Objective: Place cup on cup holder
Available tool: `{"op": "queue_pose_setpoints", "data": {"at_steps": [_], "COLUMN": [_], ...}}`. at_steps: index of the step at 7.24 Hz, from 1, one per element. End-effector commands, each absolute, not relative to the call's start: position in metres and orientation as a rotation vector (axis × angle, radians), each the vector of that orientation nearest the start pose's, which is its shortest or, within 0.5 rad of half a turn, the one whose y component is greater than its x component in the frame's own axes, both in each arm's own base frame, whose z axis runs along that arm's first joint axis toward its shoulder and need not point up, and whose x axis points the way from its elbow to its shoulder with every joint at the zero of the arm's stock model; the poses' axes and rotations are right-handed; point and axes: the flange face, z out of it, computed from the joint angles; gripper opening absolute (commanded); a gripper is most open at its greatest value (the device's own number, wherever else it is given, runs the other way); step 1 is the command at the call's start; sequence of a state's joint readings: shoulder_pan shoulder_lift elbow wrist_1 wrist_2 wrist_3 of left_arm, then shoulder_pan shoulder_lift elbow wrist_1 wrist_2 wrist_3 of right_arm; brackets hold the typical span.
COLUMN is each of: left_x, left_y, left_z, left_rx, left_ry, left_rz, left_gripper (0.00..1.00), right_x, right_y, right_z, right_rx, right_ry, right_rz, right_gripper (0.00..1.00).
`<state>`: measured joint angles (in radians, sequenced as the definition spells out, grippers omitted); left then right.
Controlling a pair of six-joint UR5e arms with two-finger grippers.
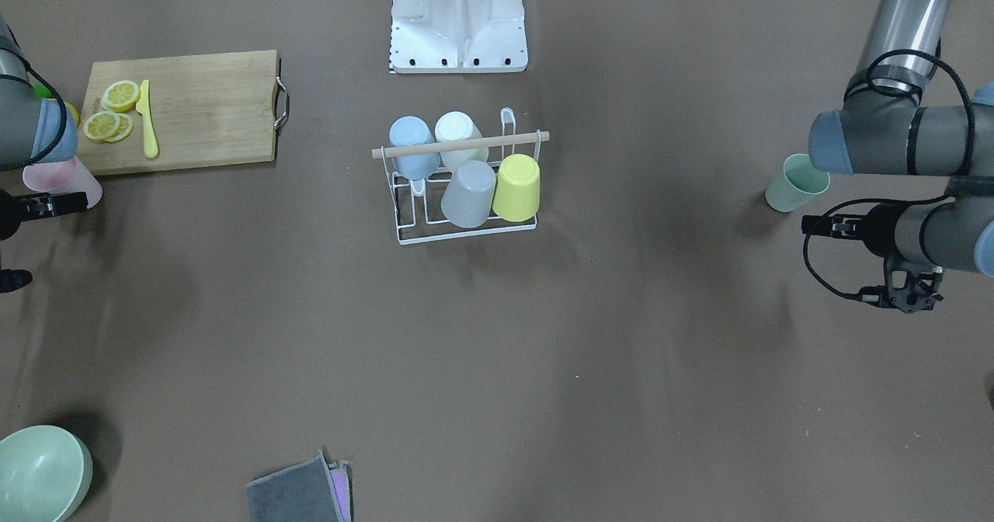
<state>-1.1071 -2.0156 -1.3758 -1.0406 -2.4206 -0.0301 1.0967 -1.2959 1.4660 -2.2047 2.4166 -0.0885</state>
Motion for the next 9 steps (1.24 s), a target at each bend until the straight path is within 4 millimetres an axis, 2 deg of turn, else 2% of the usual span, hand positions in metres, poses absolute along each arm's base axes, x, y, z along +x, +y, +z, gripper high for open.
{"op": "queue_pose_setpoints", "data": {"at_steps": [1, 2, 4, 6, 8, 9], "left_x": [0.274, 0.291, 0.303, 0.301, 0.299, 0.297], "left_y": [-0.572, -0.560, -0.546, -0.544, -0.541, -0.539], "left_z": [0.549, 0.554, 0.586, 0.602, 0.608, 0.609], "left_rx": [-0.568, -0.602, -0.675, -0.681, -0.705, -0.717], "left_ry": [0.747, 0.743, 0.732, 0.745, 0.746, 0.746], "left_rz": [0.312, 0.328, 0.316, 0.364, 0.381, 0.388], "left_gripper": [0.98, 0.98, 0.98, 0.98, 0.98, 0.98], "right_x": [-0.206, -0.209, -0.211, -0.220, -0.226, -0.230], "right_y": [-0.521, -0.518, -0.516, -0.514, -0.513, -0.519], "right_z": [0.620, 0.624, 0.626, 0.636, 0.640, 0.640], "right_rx": [-0.627, -0.647, -0.662, -0.690, -0.704, -0.713], "right_ry": [-0.726, -0.724, -0.720, -0.708, -0.700, -0.697], "right_rz": [-0.347, -0.341, -0.339, -0.341, -0.346, -0.343], "right_gripper": [0.98, 0.98, 0.98, 0.97, 0.95, 0.95]}}
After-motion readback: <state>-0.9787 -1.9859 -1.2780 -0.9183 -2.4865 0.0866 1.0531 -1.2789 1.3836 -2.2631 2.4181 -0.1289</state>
